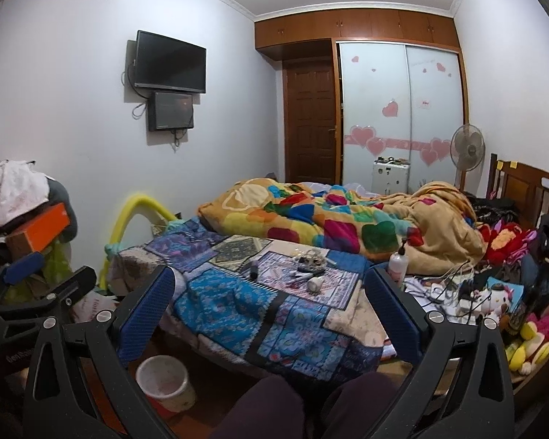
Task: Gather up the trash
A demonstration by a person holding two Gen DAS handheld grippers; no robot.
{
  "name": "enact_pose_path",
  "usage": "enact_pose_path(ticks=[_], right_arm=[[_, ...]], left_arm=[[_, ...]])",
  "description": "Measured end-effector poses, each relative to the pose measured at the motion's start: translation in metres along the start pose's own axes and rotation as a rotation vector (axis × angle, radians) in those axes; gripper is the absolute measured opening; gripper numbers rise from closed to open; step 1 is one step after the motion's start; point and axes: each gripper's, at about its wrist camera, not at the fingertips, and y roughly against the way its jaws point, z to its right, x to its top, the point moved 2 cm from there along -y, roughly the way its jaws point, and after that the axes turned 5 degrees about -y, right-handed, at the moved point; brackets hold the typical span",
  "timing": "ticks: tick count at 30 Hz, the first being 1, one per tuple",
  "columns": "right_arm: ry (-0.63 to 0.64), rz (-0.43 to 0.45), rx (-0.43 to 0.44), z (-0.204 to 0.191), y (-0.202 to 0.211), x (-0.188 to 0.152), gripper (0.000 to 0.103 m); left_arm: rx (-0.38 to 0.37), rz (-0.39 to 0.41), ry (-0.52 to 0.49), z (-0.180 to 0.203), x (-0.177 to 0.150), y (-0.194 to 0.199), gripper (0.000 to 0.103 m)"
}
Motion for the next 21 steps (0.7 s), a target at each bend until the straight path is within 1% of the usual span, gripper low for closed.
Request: enact_pose_path(ticks=[3,7,10,12,15,17,21], right_arm=[[0.015,-0.008,-0.026,0.007,-0.017,0.003,0.103],[-0.001,-0.04,-0.048,0.023,-0.043,0.006,0.103],[-0.005,-0.068,-0.074,0.035,-0.064,0.005,0.103],[0.015,-0.096,-0.106,0.041,-0.083,0.003,0.103],[0.041,-0.132,-0.148,0.054,-0.111,-0.001,0.103],[0.048,-0.154,-0.167,0.063,-0.128,-0.006,0.103],[0.057,-0.221,-0.176,0.08,-0.164,-0.016,0.103]], left_arm=[[-0.019,-0.017,0.007,0.004,0.003,-0.023,0.101],[-0.048,-0.048,0.002,0.013,0.007,-0.06,0.101],[-0.065,-0.087,0.006,0.022,0.007,-0.095,0.101],[-0.09,-0.124,0.011,0.027,0.005,-0.119,0.1],[-0.117,-0.186,0.01,0.039,-0.004,-0.16,0.093],[-0.116,-0.214,0.004,0.045,-0.008,-0.182,0.093],[-0.115,-0.276,-0.001,0.058,-0.02,-0.232,0.088]])
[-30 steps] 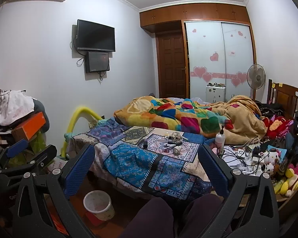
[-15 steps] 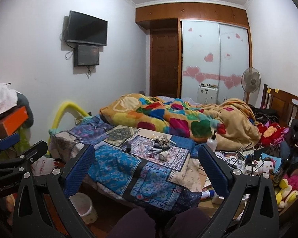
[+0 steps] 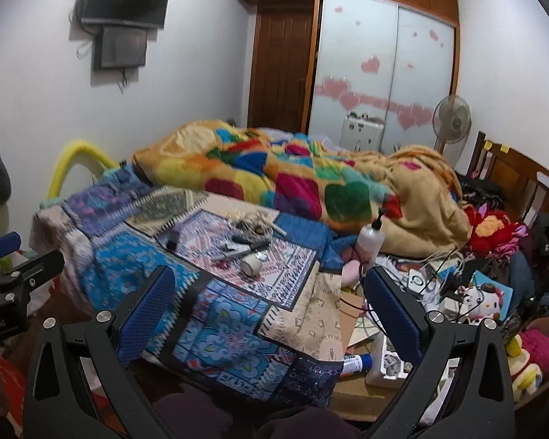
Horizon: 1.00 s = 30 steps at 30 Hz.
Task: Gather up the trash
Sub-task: 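Grasp the purple-capped black tube with the left tool while the right tool grasps the white tape roll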
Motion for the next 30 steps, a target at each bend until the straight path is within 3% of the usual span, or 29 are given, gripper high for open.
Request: enact_pose_path(ticks=[7,14,19,24,27,30], right_arm=[[0.022,-0.121,0.023,0.011,-0.075,-0.001,0.103],[-0.053,-0.26,0.152,0.015,-0.145,-0.002,0.103],[-0.098,-0.33,0.182,0.016,-0.188,-0.004,0.103],[-0.15,-0.395,0.222,0.015,-0.226,-0.006,0.087],[-0.185,-0.419,0.224,0.013,-0.244,-0.011,0.082],[-0.196,-0.453,0.24,0.008,-0.258,-0.015,0.069]], left_arm=[[-0.008,-0.119,0.045,-0.002,0.004,-0.088,0.088],[0.041,-0.186,0.037,-0.012,0.012,-0.165,0.088],[0.086,-0.195,0.024,-0.018,0.019,-0.215,0.088],[0.074,-0.208,0.019,-0.026,0.023,-0.26,0.084],[0.094,-0.219,-0.006,-0.027,0.023,-0.281,0.074],[0.086,-0.228,-0.001,-0.032,0.021,-0.297,0.065]])
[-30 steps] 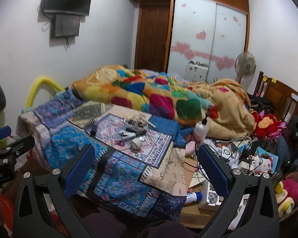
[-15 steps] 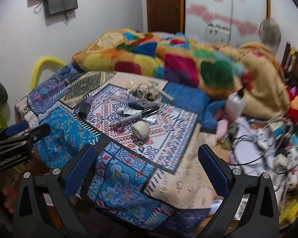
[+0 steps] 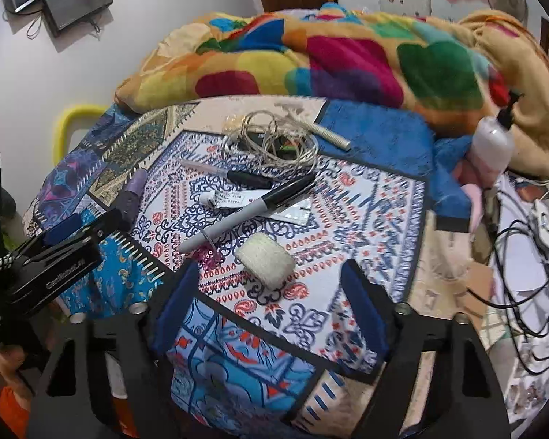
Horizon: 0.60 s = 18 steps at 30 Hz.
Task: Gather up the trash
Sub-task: 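Grasp the purple-capped black tube with the left tool while the right tool grasps the white tape roll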
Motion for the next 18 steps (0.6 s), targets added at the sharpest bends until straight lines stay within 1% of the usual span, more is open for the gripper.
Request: enact_pose_path(ticks=[1,3,4,5,7,10,11,12,13,18], right_arm=[[-0.003,-0.012,0.002,0.0,-0.005,0.0,0.065],[-0.009,-0.029,0.007,0.001,-0.014,0.001,0.059],[-0.011,-0.035,0.01,0.001,-0.017,0.001,0.053],[-0.013,-0.041,0.014,0.001,-0.019,0.002,0.049],[-0.022,-0.05,0.032,0.001,-0.022,0.002,0.047],[-0.027,-0.041,0.037,0.001,-0.023,0.003,0.038],[-0.025,-0.041,0.037,0.0,-0.023,0.003,0.038],[-0.026,-0.038,0.039,0.0,-0.023,0.003,0.038],[-0.025,-0.035,0.039,0.0,-0.023,0.003,0.038],[-0.006,-0.007,0.024,-0.004,-0.018,0.003,0.037]], left_arm=[[0.001,-0.001,0.0,-0.001,0.0,-0.005,0.059],[-0.017,0.005,0.012,-0.002,0.002,-0.011,0.055],[-0.031,0.005,0.021,-0.003,0.002,-0.015,0.052],[-0.041,0.004,0.026,-0.004,0.003,-0.018,0.05],[-0.038,0.003,0.024,-0.005,0.005,-0.024,0.043],[-0.037,-0.003,0.027,-0.007,0.006,-0.03,0.038],[-0.043,-0.011,0.03,-0.007,0.006,-0.032,0.037],[-0.047,-0.017,0.03,-0.008,0.006,-0.034,0.033],[-0.052,-0.027,0.033,-0.009,0.005,-0.037,0.026],[-0.059,-0.038,0.028,-0.009,0.002,-0.034,0.026]])
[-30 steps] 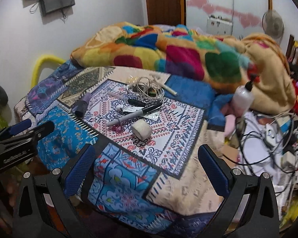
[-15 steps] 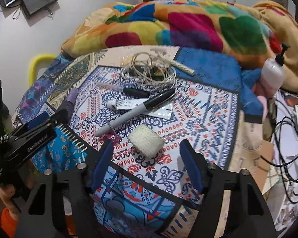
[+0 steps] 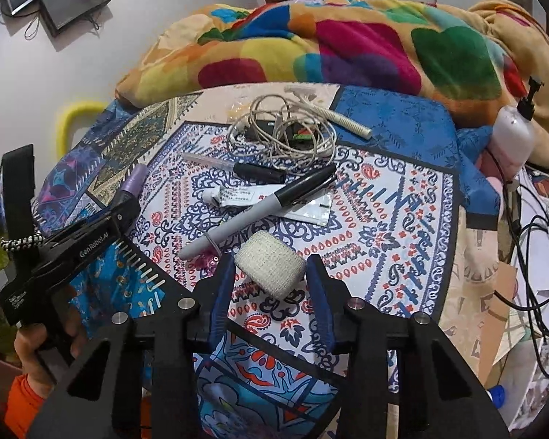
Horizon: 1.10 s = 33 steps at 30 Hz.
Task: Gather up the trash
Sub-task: 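Grasp the purple-capped black tube with the left tool while the right tool grasps the white tape roll, then carry both items down to the white bin and open both tools over it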
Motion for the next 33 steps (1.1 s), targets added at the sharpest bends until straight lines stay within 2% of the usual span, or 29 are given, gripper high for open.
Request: enact_pose_path(ticks=[8,18,26,33], right_arm=[[0.03,0.061,0.002,-0.01,0.027,0.003,0.037],[0.077,0.135,0.051,-0.045,0.079,-0.002,0.037],[0.156,0.185,0.085,-0.081,0.125,-0.018,0.037],[0.24,0.203,0.118,-0.12,0.152,-0.045,0.037]], left_arm=[[-0.021,0.025,-0.032,0.006,-0.005,0.045,0.026],[-0.021,0.093,-0.059,0.003,-0.016,0.131,0.026],[-0.006,0.147,-0.049,-0.017,-0.047,0.207,0.026],[0.037,0.171,-0.005,-0.049,-0.082,0.26,0.026]])
